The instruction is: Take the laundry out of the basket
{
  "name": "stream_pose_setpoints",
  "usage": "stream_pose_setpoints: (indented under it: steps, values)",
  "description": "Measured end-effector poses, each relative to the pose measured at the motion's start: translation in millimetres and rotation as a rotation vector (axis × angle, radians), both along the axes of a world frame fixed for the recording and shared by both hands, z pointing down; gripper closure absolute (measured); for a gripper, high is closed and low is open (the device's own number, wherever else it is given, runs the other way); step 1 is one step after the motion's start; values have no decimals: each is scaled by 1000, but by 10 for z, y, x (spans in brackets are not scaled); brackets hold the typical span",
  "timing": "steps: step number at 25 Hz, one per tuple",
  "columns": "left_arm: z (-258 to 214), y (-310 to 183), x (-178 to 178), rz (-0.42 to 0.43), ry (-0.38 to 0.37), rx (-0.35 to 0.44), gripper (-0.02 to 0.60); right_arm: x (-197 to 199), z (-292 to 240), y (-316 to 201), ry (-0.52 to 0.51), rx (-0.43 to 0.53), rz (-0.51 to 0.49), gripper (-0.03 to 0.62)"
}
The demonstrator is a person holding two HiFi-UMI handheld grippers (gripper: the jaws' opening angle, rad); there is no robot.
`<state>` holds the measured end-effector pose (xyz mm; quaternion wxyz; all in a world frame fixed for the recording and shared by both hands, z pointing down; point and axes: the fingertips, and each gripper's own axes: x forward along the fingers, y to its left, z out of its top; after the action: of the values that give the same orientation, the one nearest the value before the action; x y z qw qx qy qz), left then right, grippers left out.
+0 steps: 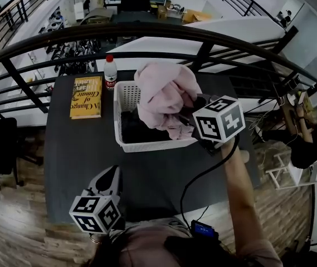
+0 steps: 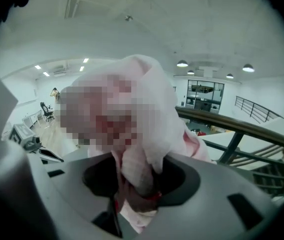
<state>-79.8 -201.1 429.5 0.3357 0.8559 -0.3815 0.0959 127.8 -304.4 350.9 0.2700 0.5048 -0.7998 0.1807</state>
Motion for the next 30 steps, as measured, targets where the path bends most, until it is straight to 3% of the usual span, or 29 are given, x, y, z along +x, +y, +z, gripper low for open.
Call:
stream_pose_setpoints:
  steps: [12,19,26,30]
  values:
    - [-163,451,292,42,6,44,584,350,-776,511,-78,145,40,401]
    - [-291,893,770,85,-1,57,584,975,-1303,1121,-71,240,96,399]
    - [-201,867,859,147,5,68,584,1261,-1210,1299,-54,248,196,399]
    - [-219,1085,1092,179,2,68,584,1582,-1094,1610,-63,223,247,398]
